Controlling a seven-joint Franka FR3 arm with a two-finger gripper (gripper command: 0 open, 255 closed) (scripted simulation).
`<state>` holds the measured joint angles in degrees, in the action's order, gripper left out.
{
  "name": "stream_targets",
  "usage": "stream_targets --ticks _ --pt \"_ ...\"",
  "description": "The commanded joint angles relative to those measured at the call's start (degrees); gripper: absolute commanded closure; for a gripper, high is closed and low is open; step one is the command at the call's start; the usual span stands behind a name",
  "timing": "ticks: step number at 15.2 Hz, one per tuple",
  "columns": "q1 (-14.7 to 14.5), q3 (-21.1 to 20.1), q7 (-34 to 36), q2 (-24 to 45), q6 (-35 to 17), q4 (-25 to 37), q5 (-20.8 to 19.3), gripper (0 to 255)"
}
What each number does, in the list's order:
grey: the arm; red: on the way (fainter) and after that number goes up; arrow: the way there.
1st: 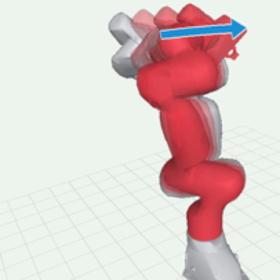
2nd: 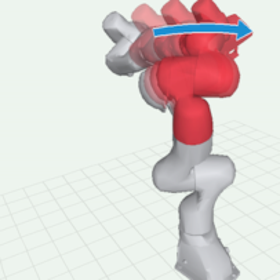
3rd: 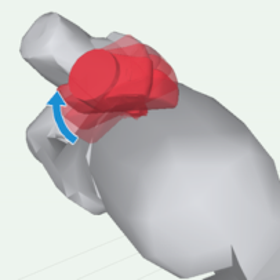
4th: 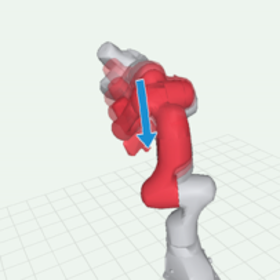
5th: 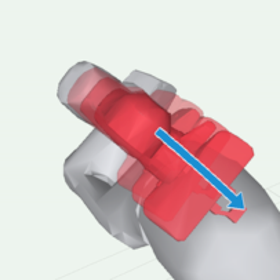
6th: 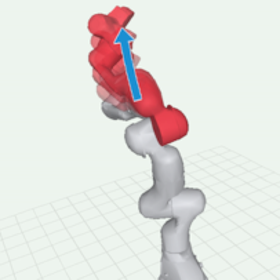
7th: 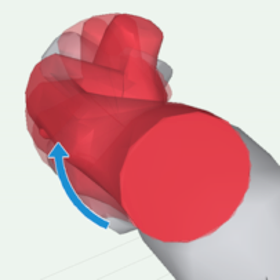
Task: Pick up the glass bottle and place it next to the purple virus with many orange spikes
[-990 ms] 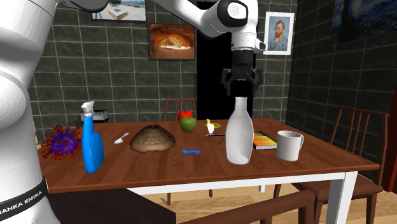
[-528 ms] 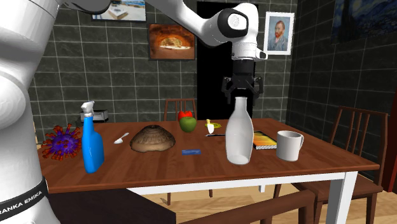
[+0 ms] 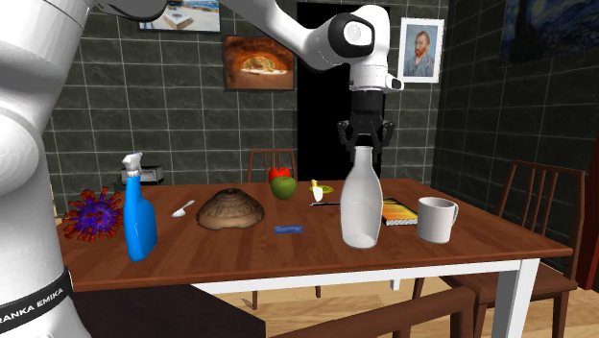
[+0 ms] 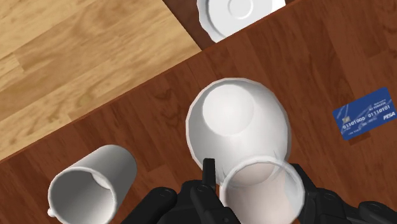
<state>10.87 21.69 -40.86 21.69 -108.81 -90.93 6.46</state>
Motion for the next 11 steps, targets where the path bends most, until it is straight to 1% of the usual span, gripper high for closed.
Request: stream_targets --ticks 1,8,11 --pt "0.0 0.0 0.0 0.0 0.0 0.0 0.0 255" --pt "0.0 0.0 0.0 0.0 0.0 0.0 0.0 255" --pt "0.0 0.1 0.1 -0.5 2.1 1.7 -0.2 255"
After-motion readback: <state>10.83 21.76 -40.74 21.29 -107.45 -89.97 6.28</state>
